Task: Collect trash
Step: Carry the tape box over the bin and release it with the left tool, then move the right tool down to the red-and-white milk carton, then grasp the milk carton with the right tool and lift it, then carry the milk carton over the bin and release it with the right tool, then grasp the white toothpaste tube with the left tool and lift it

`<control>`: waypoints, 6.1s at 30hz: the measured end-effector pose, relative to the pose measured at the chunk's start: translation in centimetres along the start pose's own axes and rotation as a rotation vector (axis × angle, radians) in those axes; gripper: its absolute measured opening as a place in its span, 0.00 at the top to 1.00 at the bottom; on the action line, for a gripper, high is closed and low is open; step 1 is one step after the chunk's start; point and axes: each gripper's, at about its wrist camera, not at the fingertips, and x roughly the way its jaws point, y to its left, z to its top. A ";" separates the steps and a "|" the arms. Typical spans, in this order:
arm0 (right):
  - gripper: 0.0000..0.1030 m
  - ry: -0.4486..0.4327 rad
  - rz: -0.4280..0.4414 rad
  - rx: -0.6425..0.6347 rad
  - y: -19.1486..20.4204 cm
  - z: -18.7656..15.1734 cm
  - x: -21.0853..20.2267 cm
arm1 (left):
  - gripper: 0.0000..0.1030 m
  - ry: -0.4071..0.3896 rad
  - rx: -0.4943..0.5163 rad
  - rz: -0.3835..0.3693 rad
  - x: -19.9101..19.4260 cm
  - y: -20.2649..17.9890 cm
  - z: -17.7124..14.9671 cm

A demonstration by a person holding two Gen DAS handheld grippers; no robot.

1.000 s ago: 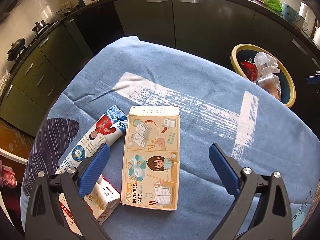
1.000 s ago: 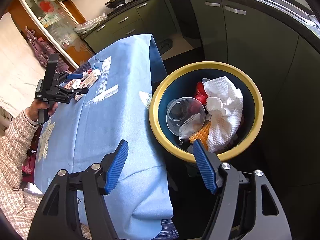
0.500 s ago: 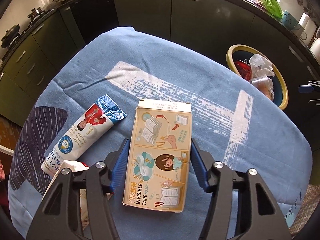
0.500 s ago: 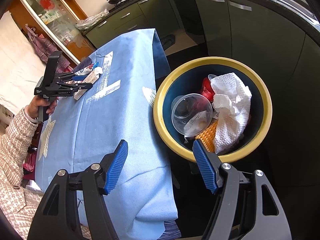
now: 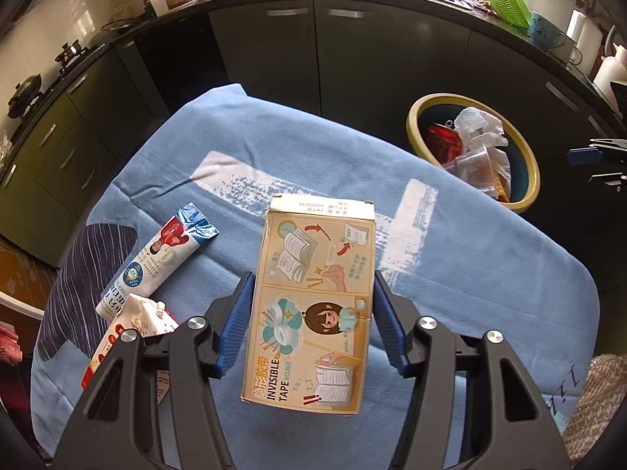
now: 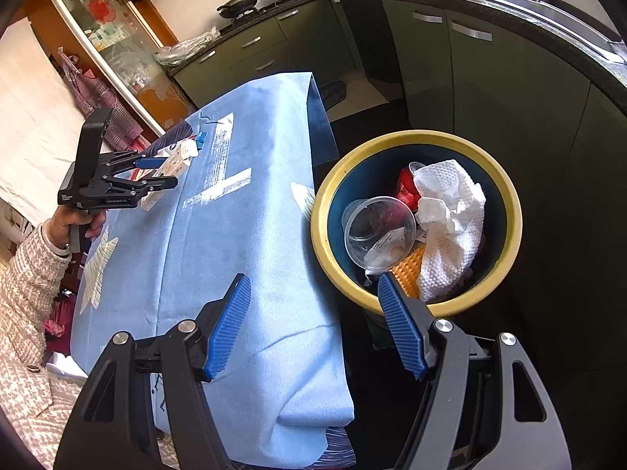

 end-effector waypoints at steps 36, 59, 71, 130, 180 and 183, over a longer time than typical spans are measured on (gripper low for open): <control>0.34 -0.042 -0.031 0.120 -6.1 -5.0 -3.9 | 0.35 -0.026 0.124 -0.234 6.2 -20.0 14.7; 0.34 0.100 0.060 -0.492 19.6 9.7 10.8 | 0.13 -0.291 -0.430 0.175 -12.4 -1.2 -17.7; 0.35 0.170 0.134 -0.948 33.2 14.4 23.4 | 0.12 -0.287 -0.514 0.194 -13.3 0.6 -22.6; 0.50 0.197 -0.333 -0.008 -4.2 8.0 7.0 | 0.11 -0.316 -0.398 0.114 -14.8 -7.7 -20.4; 0.31 0.077 -0.180 -0.032 2.0 3.3 5.4 | 0.10 -0.053 0.058 0.024 4.9 12.4 -0.3; 0.28 0.085 -0.175 -0.038 2.2 3.6 5.8 | 0.10 -0.033 0.064 0.002 5.3 12.5 -0.7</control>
